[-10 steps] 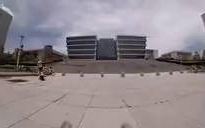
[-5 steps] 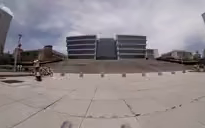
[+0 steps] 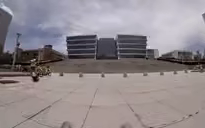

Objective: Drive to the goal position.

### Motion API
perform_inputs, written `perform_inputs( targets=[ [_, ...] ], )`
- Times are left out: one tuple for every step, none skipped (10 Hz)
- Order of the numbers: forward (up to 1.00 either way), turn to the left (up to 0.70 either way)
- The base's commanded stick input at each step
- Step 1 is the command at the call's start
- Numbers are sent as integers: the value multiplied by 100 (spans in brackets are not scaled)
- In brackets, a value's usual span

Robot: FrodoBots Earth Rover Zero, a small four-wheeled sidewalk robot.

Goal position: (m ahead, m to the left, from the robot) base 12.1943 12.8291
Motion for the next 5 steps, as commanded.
perform_inputs(
  targets=[
    [70, 0],
    [70, 0],
    [70, 0],
    [70, 0],
    [70, 0]
  ],
)
